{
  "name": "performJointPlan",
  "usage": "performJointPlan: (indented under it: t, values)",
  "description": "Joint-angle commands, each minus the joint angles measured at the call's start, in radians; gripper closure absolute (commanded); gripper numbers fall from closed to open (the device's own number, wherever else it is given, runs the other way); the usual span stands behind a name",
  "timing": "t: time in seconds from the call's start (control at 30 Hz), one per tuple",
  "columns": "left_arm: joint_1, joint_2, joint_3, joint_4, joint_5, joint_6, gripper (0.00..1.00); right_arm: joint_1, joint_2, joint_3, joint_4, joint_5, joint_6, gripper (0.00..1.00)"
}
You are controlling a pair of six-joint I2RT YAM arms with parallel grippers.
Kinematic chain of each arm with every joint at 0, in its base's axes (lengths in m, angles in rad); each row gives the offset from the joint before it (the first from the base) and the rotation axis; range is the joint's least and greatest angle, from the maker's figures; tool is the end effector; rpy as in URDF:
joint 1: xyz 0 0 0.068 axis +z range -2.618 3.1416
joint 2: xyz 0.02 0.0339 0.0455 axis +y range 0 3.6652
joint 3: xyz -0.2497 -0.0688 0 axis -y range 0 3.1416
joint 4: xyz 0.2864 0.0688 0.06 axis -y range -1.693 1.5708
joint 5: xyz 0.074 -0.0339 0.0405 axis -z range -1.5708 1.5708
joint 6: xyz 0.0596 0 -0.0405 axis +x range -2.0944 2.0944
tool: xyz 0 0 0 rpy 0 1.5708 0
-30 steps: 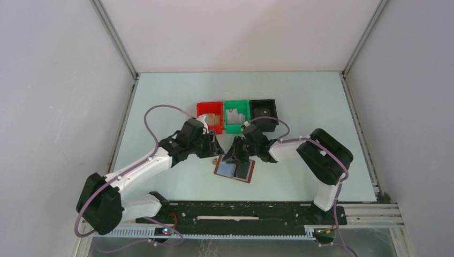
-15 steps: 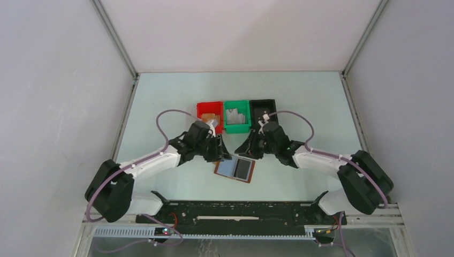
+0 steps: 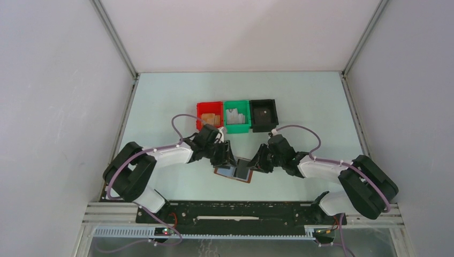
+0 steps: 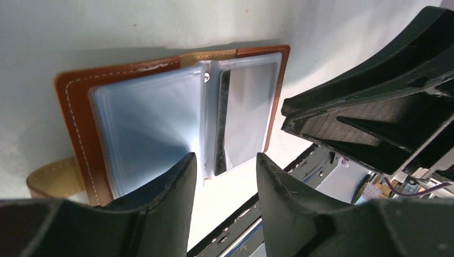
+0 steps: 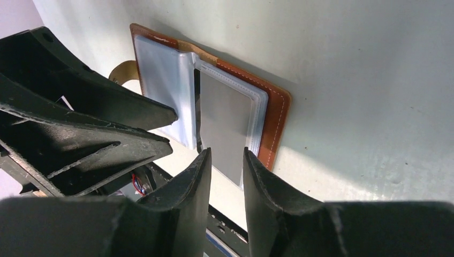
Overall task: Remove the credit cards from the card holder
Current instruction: Remove the credit card from the card holder.
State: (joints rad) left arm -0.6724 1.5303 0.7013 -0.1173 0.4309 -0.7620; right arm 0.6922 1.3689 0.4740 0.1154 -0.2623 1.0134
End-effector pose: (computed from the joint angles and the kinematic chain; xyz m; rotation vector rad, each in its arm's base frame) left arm 0.2368 -0.2204 0.0884 0.0712 2.7662 -1.0409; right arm 0.2130 0.1967 0.0798 0.2757 2.6024 1.0487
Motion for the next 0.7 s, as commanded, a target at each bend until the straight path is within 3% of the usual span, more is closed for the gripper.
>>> performJointPlan:
  t: [0.0,0.67]
  values:
    - [-0.005,0.013,0.012,0.074,0.047,-0.018,0.51,-0.001,-0.001,0.014,0.031,0.024,0.010,0.63]
    - [-0.005,0.069,0.026,0.104,0.033,-0.022,0.56,0.015,0.097,0.014,0.125,0.024,0.044,0.64]
